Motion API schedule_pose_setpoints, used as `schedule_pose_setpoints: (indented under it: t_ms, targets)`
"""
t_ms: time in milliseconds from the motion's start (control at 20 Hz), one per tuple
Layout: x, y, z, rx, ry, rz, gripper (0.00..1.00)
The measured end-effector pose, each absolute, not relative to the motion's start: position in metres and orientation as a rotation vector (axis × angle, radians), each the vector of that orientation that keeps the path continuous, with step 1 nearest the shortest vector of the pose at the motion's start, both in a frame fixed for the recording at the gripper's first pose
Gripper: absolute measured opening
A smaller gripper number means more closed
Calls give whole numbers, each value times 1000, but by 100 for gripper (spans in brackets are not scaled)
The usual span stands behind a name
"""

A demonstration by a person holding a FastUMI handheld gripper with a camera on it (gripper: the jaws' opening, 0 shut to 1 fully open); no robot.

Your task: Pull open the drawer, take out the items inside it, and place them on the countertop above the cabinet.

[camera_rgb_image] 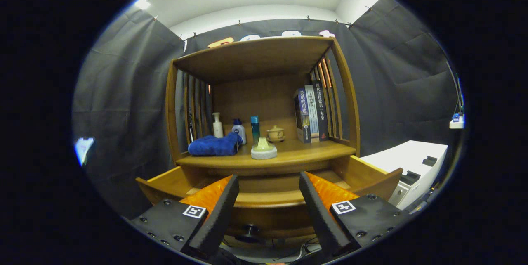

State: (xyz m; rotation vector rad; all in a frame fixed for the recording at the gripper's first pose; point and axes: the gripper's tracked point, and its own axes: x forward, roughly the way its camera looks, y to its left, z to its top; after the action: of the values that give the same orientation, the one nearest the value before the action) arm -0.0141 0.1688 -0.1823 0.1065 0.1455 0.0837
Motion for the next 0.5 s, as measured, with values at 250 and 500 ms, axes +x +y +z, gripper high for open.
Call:
schedule_pose_setpoints:
  t_ms: [250,500]
  targets:
    - [-39,183,-234,49,191,113,95]
    - [-46,196,-261,35,227,135,96]
